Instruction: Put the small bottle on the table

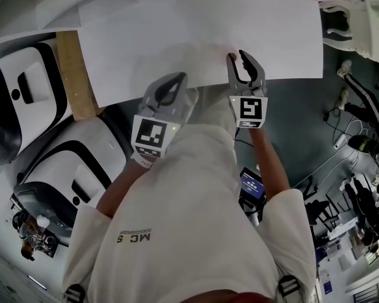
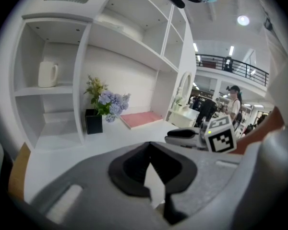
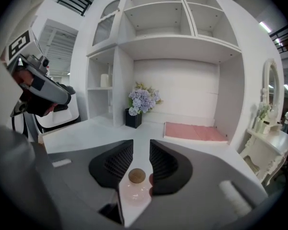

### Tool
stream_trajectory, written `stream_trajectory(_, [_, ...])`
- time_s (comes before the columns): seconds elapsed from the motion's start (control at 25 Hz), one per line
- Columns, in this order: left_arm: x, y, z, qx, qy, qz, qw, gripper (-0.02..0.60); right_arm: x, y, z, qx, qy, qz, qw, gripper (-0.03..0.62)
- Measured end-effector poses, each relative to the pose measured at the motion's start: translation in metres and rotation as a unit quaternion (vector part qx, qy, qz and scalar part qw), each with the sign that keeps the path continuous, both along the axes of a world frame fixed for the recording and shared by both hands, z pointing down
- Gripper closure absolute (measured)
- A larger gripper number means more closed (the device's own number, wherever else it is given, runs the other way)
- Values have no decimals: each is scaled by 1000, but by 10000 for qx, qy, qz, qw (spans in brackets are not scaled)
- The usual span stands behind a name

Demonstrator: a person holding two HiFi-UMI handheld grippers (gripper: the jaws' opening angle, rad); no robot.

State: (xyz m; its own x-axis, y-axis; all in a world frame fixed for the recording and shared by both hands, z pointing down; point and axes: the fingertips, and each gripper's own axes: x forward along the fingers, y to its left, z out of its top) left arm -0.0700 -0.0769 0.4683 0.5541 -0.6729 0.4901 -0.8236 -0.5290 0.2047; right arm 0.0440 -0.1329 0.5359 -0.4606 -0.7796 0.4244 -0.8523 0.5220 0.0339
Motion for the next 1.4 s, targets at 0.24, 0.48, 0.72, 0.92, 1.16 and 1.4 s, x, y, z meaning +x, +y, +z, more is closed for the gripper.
stream_trajectory(0.24, [-5,-2,-27,206,180,-86,9996,580,9,6,-42,-121,-40,165,9998,563])
stream_trajectory(0.48, [-1,-2,-62,459,420,11,9981,580,8,13,-104,-147,-154,256,9994,565])
stream_trajectory(0.72, [3,-4,-102,783,612,48,9950,580,6,27,-153,-307,-514,-86,9982,565])
stream_trajectory(0.92, [4,-5,-140,1211,749,1,9898,580,18,35,-189,-72,-448,-86,9989,565])
stream_trajectory(1.16, [0,-4,-164,1496,791,-107,9855,580,31,49,-214,130,-767,179,9968,565])
stream_trajectory(1.4, [-1,0,-167,1548,748,-121,9850,580,35,61,-234,638,-934,107,9935,589])
